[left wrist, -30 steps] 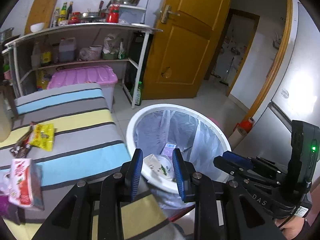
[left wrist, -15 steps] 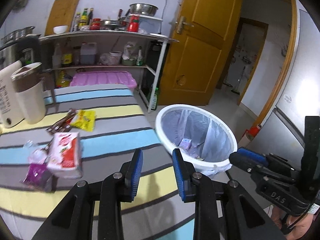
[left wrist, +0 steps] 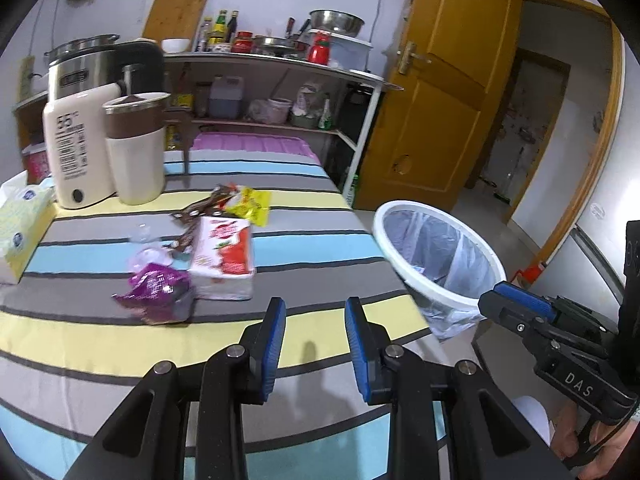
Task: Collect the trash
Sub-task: 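Move both tools back over the table toward the remaining trash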
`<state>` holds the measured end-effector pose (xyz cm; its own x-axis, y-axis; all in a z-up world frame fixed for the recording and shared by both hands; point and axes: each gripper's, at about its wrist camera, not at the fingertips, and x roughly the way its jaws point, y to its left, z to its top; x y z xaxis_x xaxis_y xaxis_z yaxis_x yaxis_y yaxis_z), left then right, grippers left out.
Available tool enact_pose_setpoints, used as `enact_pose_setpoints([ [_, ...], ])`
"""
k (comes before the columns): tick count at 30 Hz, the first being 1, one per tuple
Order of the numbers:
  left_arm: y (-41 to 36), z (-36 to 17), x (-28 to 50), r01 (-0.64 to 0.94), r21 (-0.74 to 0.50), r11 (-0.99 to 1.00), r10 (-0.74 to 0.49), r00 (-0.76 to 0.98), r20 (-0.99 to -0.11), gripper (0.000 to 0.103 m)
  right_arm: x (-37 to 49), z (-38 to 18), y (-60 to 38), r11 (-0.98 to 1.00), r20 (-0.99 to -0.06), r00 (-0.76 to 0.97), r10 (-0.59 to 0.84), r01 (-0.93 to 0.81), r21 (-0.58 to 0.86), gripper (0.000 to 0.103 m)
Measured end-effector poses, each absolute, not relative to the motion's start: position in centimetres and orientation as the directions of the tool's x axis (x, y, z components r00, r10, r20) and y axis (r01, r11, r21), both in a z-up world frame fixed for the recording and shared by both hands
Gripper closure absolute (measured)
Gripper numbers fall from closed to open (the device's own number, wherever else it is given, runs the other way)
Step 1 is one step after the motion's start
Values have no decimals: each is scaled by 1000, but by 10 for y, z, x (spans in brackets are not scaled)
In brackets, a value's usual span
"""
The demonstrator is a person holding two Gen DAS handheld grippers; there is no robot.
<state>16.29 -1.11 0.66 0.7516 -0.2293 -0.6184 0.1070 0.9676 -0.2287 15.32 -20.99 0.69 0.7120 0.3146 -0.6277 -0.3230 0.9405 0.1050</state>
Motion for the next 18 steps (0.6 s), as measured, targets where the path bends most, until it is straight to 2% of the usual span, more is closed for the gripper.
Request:
enact_pose_setpoints([
  [18, 51, -5, 145, -46, -189, 981, -86, 769, -633, 73, 161, -11, -168, 900, -658, 640, 396, -413, 141, 75],
])
